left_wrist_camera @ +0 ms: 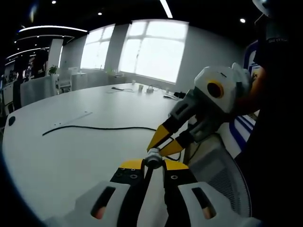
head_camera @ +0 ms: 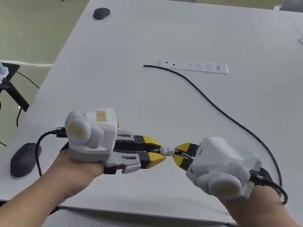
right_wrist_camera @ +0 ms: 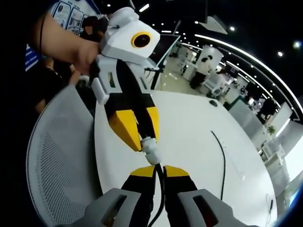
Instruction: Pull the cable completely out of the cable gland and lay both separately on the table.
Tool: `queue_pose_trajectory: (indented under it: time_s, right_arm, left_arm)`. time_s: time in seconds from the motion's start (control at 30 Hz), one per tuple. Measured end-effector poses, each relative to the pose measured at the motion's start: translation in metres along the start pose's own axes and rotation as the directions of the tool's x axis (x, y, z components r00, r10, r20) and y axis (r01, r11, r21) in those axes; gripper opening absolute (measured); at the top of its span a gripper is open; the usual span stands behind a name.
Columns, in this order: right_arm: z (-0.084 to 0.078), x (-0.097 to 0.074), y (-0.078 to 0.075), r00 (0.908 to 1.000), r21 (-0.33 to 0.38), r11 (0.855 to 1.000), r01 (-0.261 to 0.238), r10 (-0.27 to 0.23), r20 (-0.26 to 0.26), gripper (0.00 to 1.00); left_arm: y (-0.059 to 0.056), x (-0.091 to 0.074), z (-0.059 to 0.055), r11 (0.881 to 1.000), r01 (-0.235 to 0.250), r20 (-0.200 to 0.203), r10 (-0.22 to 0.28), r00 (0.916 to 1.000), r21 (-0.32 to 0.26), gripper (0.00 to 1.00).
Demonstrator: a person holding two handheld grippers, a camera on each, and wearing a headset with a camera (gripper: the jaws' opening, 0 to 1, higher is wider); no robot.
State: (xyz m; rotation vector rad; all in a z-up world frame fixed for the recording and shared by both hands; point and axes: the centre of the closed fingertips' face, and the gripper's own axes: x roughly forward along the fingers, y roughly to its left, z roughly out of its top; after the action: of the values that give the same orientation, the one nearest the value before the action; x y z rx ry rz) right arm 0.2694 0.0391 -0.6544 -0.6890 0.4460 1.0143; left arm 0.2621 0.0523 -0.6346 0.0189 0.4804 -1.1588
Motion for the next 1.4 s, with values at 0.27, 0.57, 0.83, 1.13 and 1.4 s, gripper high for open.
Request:
queue_pose_trajectory:
  time_s: [0.27,0.57,0.83,1.13,1.4]
  right_arm:
    - [-0.008,-0.002,-0.005,1.0,0.1,0.995,0.009,-0.009,0.001,0.0]
    - [-0.024,-0.005,-0.012,0.9997,0.244,0.969,0.025,-0.022,-0.014,0.0]
    - [-0.051,-0.006,-0.022,0.9981,0.392,0.918,0.056,-0.041,-0.046,0.0]
    - [-0.078,-0.003,-0.024,0.9955,0.537,0.84,0.079,-0.039,-0.086,0.0]
    - [-0.114,0.004,-0.02,0.9879,0.637,0.763,0.109,-0.011,-0.155,0.0]
  left_arm:
    - [-0.001,0.001,0.003,1.0,-0.001,0.011,0.001,0.9999,-0.002,0.15]
    - [-0.001,0.0,0.006,1.0,-0.005,0.024,0.005,0.9997,0.001,0.15]
    - [0.0,-0.002,0.009,1.0,-0.008,0.038,0.008,0.9992,0.001,0.15]
    - [0.003,-0.002,0.011,1.0,-0.007,0.042,0.007,0.9991,0.0,0.15]
    - [0.003,0.0,0.012,1.0,-0.001,0.041,0.001,0.9992,0.001,0.15]
